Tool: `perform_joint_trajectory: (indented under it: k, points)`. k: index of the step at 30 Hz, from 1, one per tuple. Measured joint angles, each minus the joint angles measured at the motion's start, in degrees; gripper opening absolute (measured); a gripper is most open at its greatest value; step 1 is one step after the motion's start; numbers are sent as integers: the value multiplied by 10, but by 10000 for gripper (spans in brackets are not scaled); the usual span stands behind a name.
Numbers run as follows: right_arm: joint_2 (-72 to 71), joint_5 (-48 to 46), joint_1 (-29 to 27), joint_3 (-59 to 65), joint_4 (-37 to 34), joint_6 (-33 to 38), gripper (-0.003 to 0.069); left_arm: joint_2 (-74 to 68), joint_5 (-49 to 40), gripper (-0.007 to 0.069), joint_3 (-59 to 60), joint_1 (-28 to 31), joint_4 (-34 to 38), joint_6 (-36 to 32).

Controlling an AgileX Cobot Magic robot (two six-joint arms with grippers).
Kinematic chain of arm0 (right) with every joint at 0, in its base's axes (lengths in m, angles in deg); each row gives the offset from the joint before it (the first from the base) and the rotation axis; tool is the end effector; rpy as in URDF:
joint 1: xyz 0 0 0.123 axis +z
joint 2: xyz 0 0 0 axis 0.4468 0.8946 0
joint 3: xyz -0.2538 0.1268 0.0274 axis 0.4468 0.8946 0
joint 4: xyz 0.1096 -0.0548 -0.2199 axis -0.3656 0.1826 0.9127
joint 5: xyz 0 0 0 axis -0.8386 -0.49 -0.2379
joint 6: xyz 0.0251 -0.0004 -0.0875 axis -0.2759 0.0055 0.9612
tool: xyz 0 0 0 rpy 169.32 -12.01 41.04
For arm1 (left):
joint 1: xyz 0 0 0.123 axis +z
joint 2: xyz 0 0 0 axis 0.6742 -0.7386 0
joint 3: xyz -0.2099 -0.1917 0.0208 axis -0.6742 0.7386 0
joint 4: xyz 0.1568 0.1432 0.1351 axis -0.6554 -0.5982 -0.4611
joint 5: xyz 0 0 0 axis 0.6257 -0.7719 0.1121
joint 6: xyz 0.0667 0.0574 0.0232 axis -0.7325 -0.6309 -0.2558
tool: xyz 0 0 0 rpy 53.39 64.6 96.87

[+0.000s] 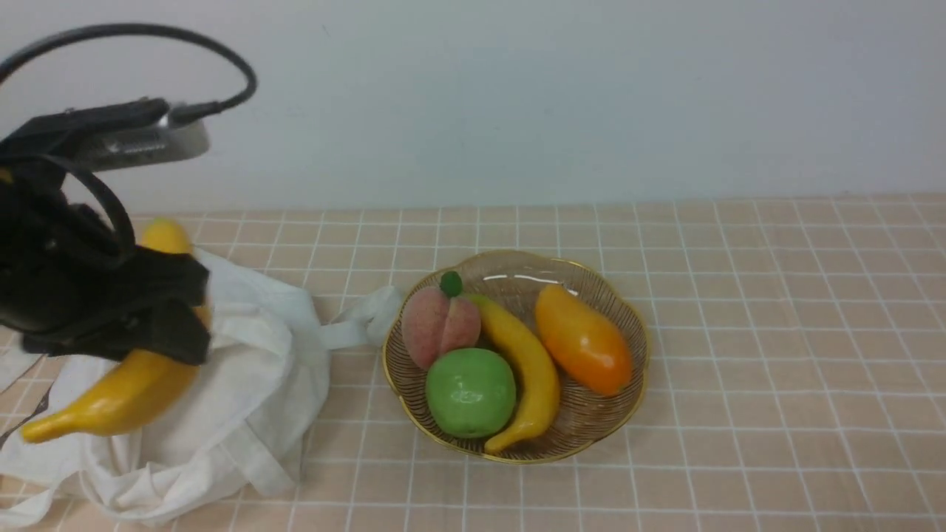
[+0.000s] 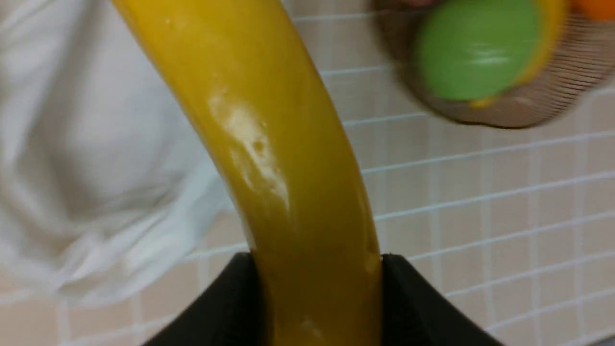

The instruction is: Take the fruit out of the bag on the brown coffee tablecloth and place them on the plate.

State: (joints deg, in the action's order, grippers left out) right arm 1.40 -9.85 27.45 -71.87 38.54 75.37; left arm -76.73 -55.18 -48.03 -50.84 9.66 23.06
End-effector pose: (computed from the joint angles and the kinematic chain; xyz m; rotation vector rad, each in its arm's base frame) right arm 0.0523 -0.0009 0.1727 0.0190 1.8667 0.0089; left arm 0.2323 -0.0594 0.3396 0.2264 2.7501 -0.4259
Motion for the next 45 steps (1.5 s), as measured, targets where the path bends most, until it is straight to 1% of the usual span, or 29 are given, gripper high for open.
perform_joint_trajectory:
  k: [1, 2, 3, 5, 7, 8, 9, 12, 19, 21, 22, 23, 24, 25, 28, 29, 30, 31, 32, 33, 35, 37, 38, 39, 40, 41, 44, 45]
  points:
    - [0, 0, 0, 0, 0, 0, -17, -1, 21, 286, -1, -30, 17, -16]
    - [0, 0, 0, 0, 0, 0, -17, -7, 68, 286, -1, -60, 38, -37]
    - [0, 0, 0, 0, 0, 0, -17, -20, 98, 286, -1, -89, 52, -47]
    - [0, 0, 0, 0, 0, 0, -17, -62, 168, 286, -6, -140, 70, -55]
    - [0, 0, 0, 0, 0, 0, -17, -112, 201, 286, -19, -175, 76, -58]
    - [0, 0, 0, 0, 0, 0, -17, -118, 206, 286, -23, -178, 76, -58]
    - [0, 0, 0, 0, 0, 0, -17, -161, 218, 286, -43, -197, 77, -59]
    - [0, 0, 0, 0, 0, 0, -17, -249, 223, 286, -94, -222, 71, -62]
    - [0, 0, 0, 0, 0, 0, -17, -391, 191, 290, -219, -230, 41, -38]
    - [0, 0, 0, 0, 0, 0, -17, -418, 182, 337, -250, -230, 26, -26]
    - [0, 0, 0, 0, 0, 0, -17, -420, 181, 344, -256, -230, 25, -25]
    - [0, 0, 0, 0, 0, 0, -17, -426, 179, 377, -263, -230, 21, -22]
    - [0, 0, 0, 0, 0, 0, -17, -434, 172, 457, -276, -230, 16, -16]
    - [0, 0, 0, 0, 0, 0, -17, -438, 167, 521, -286, -230, 13, -6]
    - [0, 0, 0, 0, 0, 0, -17, -439, 145, 643, -308, -230, 2, 11]
    - [0, 0, 0, 0, 0, 0, -17, -439, 140, 647, -312, -230, 0, 11]
    - [0, 0, 0, 0, 0, 0, -17, -439, 118, 671, -329, -230, -14, 27]
    - [0, 0, 0, 0, 0, 0, -17, -438, 91, 678, -346, -230, -29, 41]
    - [0, 0, 0, 0, 0, 0, -17, -437, 85, 678, -353, -230, -34, 45]
    - [0, 0, 0, 0, 0, 0, -17, -433, 44, 662, -369, -230, -52, 56]
    - [0, 0, 0, 0, 0, 0, -17, -415, -3, 535, -398, -230, -97, 71]
    - [0, 0, 0, 0, 0, 0, -17, -384, -16, 337, -413, -230, -148, 82]
    - [0, 0, 0, 0, 0, 0, -17, -355, -18, 194, -414, -230, -169, 86]
    - [0, 0, 0, 0, 0, 0, -17, -327, -22, 113, -411, -230, -181, 90]
    - [0, 0, 0, 0, 0, 0, -17, -289, -24, 55, -398, -230, -191, 97]
    - [0, 0, 0, 0, 0, 0, -17, -261, -24, 33, -385, -231, -194, 100]
    - [0, 0, 0, 0, 0, 0, -17, -185, -25, 4, -335, -234, -197, 111]
    - [0, 0, 0, 0, 0, 0, -17, -95, -10, -6, -258, -237, -198, 130]
